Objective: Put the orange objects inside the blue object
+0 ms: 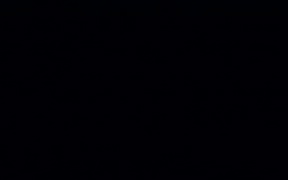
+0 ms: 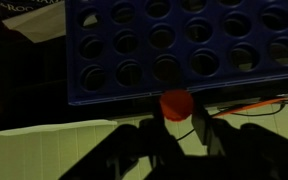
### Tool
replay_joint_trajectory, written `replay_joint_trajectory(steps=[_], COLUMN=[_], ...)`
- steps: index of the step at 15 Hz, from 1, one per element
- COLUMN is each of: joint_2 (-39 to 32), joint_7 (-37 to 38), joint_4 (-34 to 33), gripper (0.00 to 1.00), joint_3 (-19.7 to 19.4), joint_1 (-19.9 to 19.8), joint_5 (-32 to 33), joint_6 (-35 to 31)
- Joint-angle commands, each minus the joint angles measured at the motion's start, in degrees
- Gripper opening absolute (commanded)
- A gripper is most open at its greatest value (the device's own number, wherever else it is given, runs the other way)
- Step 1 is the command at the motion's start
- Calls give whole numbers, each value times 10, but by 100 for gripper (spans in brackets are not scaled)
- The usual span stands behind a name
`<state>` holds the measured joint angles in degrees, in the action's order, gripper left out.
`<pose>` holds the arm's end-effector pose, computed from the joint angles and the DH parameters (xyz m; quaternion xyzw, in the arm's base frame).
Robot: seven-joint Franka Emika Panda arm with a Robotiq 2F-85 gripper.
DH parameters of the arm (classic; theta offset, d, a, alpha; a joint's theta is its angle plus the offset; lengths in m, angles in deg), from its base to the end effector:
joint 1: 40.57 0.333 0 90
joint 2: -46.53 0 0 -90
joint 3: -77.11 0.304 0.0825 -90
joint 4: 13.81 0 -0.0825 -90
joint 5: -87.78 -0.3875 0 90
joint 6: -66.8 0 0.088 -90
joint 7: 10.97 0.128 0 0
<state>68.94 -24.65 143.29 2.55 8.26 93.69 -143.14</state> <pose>0.4243 -0.1880 0.3592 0.8456 -0.1220 0.5196 0.0077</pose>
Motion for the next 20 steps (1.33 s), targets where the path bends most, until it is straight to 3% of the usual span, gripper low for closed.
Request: replay_joint_trajectory(steps=[1,14,15,20], joint_2=[-1,-55,-59,-53], joint_7=[6,9,9,21], joint_4=[1,1,2,0], gripper=[9,9,51,88], joint_3=[-7,22,24,26], joint_1=[6,-17,-19,-16], joint_5=[9,-18,-20,-21], joint_6=[-3,7,6,-3])
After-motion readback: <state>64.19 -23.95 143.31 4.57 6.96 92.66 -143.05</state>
